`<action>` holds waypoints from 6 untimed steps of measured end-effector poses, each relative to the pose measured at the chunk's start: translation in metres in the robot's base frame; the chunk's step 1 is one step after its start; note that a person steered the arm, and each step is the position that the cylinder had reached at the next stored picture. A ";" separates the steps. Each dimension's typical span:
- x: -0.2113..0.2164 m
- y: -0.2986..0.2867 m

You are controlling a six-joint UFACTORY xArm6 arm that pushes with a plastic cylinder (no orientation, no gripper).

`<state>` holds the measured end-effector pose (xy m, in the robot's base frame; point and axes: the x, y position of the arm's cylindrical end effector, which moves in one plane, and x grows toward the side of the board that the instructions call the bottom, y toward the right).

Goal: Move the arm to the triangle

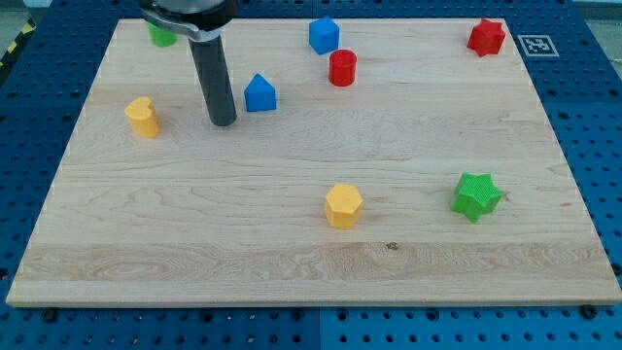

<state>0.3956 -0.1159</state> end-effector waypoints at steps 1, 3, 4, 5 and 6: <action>0.000 0.000; -0.015 -0.009; -0.022 -0.009; -0.022 -0.009; -0.023 -0.009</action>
